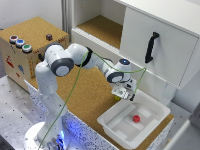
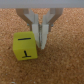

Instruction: Slide the yellow block towards the left

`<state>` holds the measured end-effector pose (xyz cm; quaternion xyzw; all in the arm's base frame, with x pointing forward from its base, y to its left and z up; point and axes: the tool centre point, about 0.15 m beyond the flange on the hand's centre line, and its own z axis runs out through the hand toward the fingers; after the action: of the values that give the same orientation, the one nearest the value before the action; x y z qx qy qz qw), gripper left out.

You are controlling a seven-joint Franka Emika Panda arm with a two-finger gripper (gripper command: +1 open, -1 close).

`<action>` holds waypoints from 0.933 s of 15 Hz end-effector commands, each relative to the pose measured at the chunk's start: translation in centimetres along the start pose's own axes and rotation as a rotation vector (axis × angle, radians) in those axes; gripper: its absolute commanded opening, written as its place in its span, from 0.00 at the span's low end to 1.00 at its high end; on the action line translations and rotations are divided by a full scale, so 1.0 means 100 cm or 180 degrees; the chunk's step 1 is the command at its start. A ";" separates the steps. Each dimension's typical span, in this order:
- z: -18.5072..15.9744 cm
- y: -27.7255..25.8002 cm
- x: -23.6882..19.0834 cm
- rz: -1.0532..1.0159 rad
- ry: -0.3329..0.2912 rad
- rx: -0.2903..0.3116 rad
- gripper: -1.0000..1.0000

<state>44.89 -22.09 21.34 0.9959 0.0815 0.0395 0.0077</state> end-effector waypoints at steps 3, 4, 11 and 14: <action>-0.003 -0.042 -0.014 0.0128 0.0015 0.0136 0.00; 0.000 -0.046 -0.013 0.0172 -0.0021 0.0136 0.00; 0.005 -0.092 -0.008 0.0313 -0.0095 0.0045 0.00; 0.004 -0.107 -0.012 0.0443 -0.0113 0.0032 0.00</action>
<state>43.44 -15.09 20.65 0.9988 0.0404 0.0033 -0.0280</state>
